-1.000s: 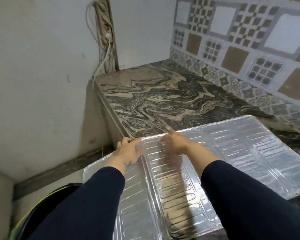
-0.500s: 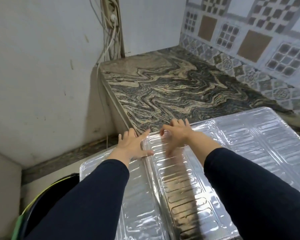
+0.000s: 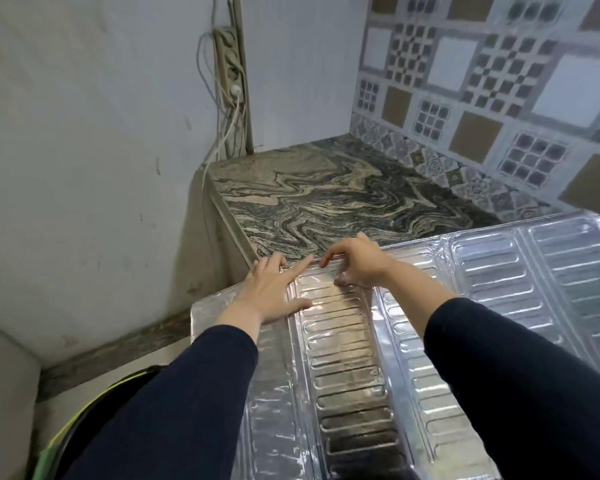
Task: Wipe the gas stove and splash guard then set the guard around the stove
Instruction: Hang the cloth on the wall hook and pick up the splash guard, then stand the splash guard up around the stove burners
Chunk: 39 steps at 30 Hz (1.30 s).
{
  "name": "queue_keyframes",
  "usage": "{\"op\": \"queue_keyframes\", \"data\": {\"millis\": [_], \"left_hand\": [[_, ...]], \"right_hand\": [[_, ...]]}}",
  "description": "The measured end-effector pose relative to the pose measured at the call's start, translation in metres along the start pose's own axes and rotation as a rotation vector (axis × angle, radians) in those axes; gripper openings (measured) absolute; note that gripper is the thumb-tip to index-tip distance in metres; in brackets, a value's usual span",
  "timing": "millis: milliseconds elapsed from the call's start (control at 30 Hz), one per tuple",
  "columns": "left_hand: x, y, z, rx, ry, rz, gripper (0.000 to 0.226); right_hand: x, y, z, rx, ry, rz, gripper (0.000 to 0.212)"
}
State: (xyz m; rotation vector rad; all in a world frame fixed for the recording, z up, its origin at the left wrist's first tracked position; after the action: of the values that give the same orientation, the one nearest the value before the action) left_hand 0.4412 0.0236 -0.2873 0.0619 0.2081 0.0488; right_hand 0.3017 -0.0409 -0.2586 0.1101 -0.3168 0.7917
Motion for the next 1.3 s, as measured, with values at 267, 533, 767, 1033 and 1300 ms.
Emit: {"op": "queue_keyframes", "data": {"millis": [267,533,767,1033,1300], "left_hand": [[-0.002,0.01,0.082,-0.283,-0.163,-0.144,0.077],[0.02,0.019,0.144,-0.465,-0.225,-0.143,0.078],[-0.011,0.006,0.205,-0.624,-0.207,-0.184,0.078],[-0.084,-0.031,0.296,-0.792,-0.091,-0.304,0.08],[-0.212,-0.048,0.307,-0.81,-0.039,-0.474,0.081]], "right_hand": [[0.009,0.025,0.088,-0.083,-0.014,-0.005,0.025],[-0.017,0.071,0.152,-0.223,0.171,-0.198,0.028],[0.0,0.099,0.236,-0.547,0.217,-0.176,0.034],[0.026,0.157,0.352,-0.806,0.511,-0.108,0.044],[-0.007,0.253,0.384,-0.71,0.731,-0.282,0.054]]}}
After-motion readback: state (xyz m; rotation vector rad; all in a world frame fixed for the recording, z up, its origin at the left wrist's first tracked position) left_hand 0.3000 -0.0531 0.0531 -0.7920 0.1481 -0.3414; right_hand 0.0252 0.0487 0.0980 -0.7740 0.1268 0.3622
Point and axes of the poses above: each hand's wrist, its own y-axis away from the middle knuckle, its own z-axis out of the back of the hand, x = y × z, the point moved 7 cm from there along -y, towards the middle knuckle, and after that the axes turned 14 degrees about z, right-handed, at the moved point
